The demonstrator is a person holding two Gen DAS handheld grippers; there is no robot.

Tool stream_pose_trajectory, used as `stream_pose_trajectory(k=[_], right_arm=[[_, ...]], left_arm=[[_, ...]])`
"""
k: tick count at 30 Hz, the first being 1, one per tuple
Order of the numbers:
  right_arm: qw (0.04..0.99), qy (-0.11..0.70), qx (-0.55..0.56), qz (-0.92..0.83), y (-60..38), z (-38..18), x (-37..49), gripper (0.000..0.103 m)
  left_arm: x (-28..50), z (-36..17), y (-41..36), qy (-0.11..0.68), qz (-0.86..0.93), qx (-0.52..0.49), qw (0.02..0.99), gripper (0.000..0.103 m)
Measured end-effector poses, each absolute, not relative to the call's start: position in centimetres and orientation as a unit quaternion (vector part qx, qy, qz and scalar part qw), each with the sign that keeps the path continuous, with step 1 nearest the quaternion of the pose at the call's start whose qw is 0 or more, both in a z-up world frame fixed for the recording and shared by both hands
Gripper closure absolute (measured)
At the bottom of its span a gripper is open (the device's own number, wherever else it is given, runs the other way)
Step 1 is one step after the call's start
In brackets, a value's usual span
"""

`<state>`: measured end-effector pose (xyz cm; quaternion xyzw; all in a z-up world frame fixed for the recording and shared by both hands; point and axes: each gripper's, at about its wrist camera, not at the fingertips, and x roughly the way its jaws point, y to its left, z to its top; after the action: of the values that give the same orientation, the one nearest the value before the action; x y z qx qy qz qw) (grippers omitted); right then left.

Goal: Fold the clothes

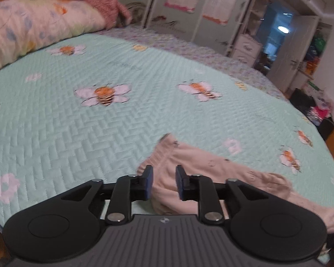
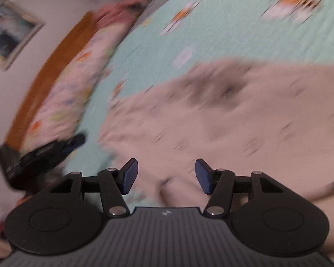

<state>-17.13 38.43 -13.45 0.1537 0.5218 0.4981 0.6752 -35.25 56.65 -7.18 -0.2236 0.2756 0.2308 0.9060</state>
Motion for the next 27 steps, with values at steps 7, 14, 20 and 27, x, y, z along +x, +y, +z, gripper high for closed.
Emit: stream_pose_trajectory(k=[7, 14, 20, 27], right_arm=[[0.658, 0.514, 0.038, 0.549, 38.1, -12.4, -23.6, 0.044], [0.678, 0.526, 0.114, 0.5, 34.8, -12.4, -21.7, 0.043], [0.669, 0.548, 0.154, 0.477, 33.4, -13.5, -20.6, 0.039], [0.668, 0.551, 0.204, 0.457, 32.7, -14.8, -20.8, 0.039]], left_arm=[[-32.1, -8.8, 54.2, 0.315, 0.12, -0.23, 0.913, 0.068], [-32.7, -11.1, 54.2, 0.319, 0.136, -0.294, 0.891, 0.068], [-38.2, -14.5, 58.1, 0.266, 0.229, -0.487, 0.799, 0.057], [-37.1, -16.5, 59.8, 0.229, 0.204, -0.548, 0.778, 0.055]])
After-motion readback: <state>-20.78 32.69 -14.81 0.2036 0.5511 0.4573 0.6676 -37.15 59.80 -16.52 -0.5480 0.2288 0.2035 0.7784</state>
